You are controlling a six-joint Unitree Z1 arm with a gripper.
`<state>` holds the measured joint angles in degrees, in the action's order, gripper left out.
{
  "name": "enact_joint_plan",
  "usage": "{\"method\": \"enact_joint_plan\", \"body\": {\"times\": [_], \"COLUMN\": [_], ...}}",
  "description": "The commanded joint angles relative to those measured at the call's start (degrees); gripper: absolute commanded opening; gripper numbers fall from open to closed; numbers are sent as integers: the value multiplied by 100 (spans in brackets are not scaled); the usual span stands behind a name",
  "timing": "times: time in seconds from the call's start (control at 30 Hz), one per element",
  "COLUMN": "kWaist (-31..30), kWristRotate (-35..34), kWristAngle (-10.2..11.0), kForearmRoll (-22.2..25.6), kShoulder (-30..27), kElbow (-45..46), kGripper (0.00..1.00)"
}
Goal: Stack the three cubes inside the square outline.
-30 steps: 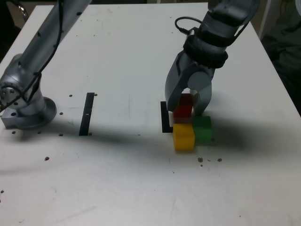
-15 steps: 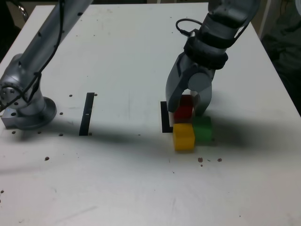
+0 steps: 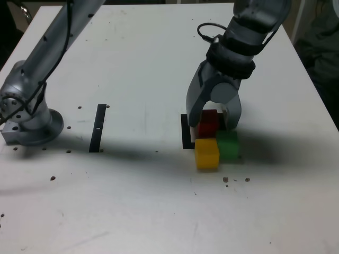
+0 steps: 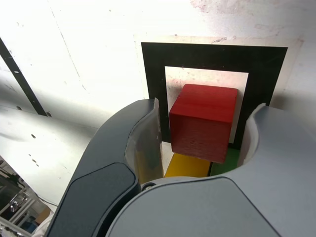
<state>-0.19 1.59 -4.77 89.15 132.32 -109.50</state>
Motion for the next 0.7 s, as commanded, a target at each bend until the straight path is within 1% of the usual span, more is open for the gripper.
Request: {"method": "enact_joint_plan", "body": {"times": [0.0,0.1,0.27,0.33,0.47,0.67], "kWaist": [11,8,-27,-66,-226,-659], "kWristRotate": [8,-17,-91,-126,-239,-515], "kWristAngle": [19,122,373,433,459,373], "kForearmRoll": [23,40,97,110,144,182], "kShoulder": [-45,-185,-531,-657,-827,-922], "kElbow": [30,89,233,300,398,392], "kGripper": [99,99,99,99,99,99]}}
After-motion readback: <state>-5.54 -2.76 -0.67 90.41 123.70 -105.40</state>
